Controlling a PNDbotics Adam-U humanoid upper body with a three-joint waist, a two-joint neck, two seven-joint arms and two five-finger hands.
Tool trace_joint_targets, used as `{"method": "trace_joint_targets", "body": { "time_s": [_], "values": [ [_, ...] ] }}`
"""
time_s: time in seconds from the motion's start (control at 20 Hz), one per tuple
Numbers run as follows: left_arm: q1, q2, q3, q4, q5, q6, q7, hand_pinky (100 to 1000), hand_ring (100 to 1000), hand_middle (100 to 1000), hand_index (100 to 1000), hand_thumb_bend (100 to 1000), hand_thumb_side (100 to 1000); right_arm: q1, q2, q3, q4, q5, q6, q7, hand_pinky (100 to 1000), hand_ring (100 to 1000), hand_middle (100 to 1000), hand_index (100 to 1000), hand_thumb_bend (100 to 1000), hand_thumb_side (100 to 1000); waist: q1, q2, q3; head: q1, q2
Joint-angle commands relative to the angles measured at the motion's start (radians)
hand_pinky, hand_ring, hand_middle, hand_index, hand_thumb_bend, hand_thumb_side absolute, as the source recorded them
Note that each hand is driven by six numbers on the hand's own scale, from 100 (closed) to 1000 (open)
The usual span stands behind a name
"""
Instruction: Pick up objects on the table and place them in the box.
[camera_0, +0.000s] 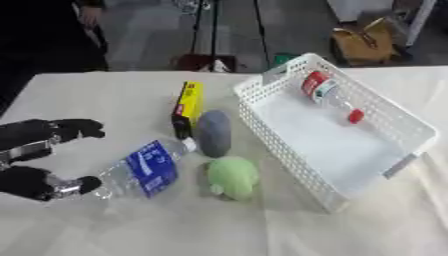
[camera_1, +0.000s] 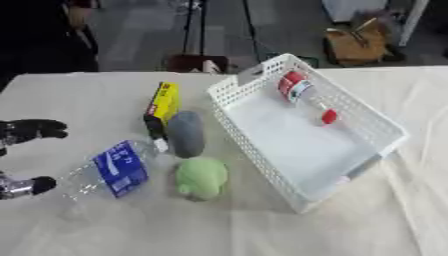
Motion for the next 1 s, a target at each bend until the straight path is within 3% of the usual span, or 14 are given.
{"method": "trace_joint_targets", "body": {
  "time_s": [0.05, 0.5, 0.6, 0.8, 1.0],
  "values": [
    [-0.027, 0.058, -0.023, 0.038, -0.041, 0.005, 0.020, 942, 1000, 1000, 1000, 571, 845, -0.007, -0.019, 0.002, -0.017, -0.009, -0.001, 0.005, 688, 622, 552, 770, 100, 889, 0.001, -0.020, 0.004, 0.005, 0.004],
    [-0.080, -0.031, -0.044, 0.176, -0.104, 0.000, 0.016, 947, 1000, 1000, 1000, 592, 902, -0.003, -0.017, 0.002, -0.017, -0.010, -0.002, 0.003, 686, 617, 548, 767, 100, 880, 0.006, -0.024, 0.007, 0.008, 0.002],
    [-0.097, -0.097, -0.029, 0.202, -0.107, 0.002, 0.005, 939, 1000, 1000, 1000, 573, 927, 0.004, -0.017, 0.002, -0.017, -0.009, 0.000, 0.004, 686, 617, 547, 767, 100, 878, 0.010, -0.029, 0.013, 0.007, 0.007],
    [-0.110, -0.318, 0.053, 0.196, -0.197, -0.010, -0.033, 946, 1000, 1000, 1000, 540, 934, 0.014, -0.018, 0.001, -0.017, -0.007, 0.003, 0.004, 685, 616, 547, 766, 100, 874, 0.017, -0.045, 0.033, -0.007, 0.019],
    [-0.106, -0.443, 0.119, 0.144, -0.251, -0.017, -0.081, 954, 1000, 1000, 1000, 539, 955, 0.023, -0.017, 0.000, -0.017, -0.004, 0.006, 0.001, 684, 615, 546, 766, 100, 870, 0.022, -0.054, 0.048, -0.018, 0.032]
  ]
}}
